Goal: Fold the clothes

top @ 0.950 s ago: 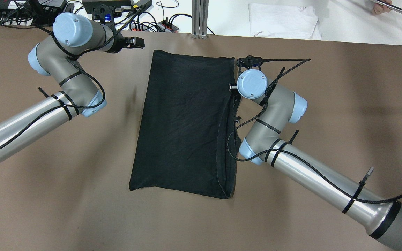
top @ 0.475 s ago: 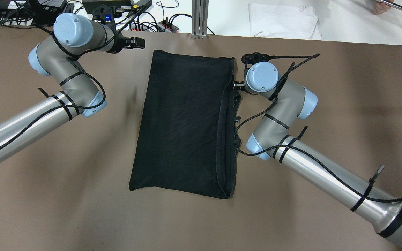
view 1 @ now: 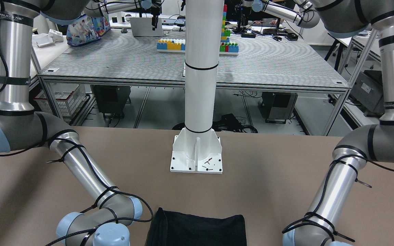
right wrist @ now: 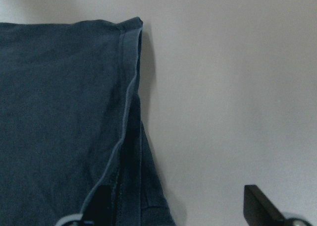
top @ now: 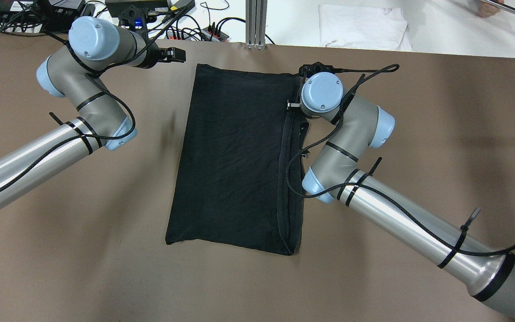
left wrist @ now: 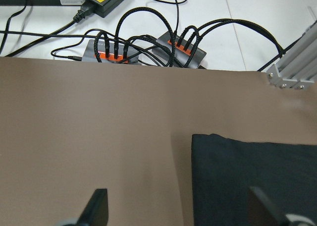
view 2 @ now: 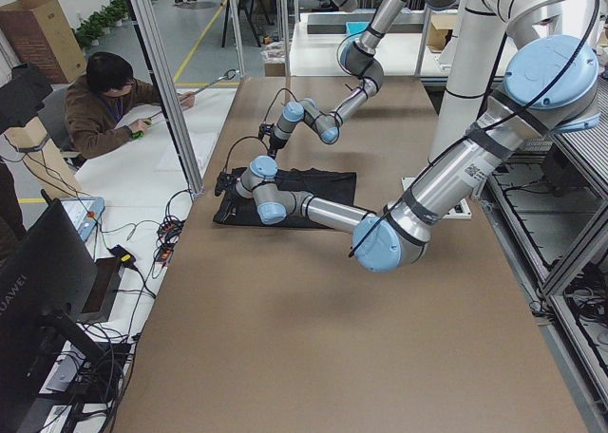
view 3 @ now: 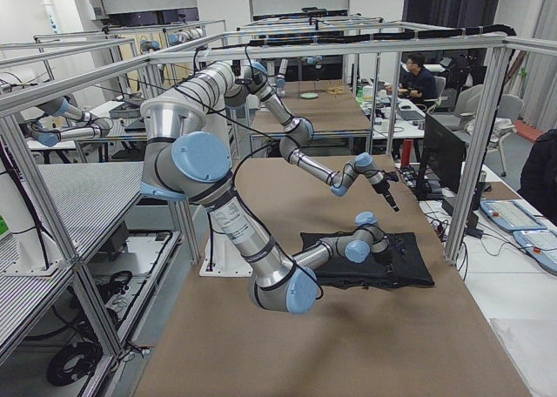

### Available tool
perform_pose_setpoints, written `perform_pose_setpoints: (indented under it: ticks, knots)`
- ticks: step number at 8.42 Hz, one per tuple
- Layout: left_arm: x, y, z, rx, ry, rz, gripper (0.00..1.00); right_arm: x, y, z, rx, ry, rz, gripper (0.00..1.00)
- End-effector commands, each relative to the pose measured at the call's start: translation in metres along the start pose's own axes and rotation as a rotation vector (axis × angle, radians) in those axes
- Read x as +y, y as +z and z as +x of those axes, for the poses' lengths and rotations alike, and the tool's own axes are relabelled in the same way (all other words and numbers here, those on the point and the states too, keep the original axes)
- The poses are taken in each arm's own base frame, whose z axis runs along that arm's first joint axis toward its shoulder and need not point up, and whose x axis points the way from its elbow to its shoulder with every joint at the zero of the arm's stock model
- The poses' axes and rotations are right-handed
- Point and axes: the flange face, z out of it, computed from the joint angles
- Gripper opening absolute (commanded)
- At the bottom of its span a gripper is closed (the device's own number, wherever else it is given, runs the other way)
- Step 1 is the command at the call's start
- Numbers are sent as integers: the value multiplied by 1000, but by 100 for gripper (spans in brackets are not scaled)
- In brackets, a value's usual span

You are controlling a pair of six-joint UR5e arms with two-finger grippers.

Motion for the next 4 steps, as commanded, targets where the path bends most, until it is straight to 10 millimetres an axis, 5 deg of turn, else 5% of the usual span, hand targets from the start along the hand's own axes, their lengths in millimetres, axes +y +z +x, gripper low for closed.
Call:
perform_pose_setpoints:
  ticks: [1,4]
  knots:
    - [0,0,0,0,2,0,100,5,8,-26,36,1,41,94]
    - [0,0,0,0,6,0,100,4,3,-34,24,1,44,94]
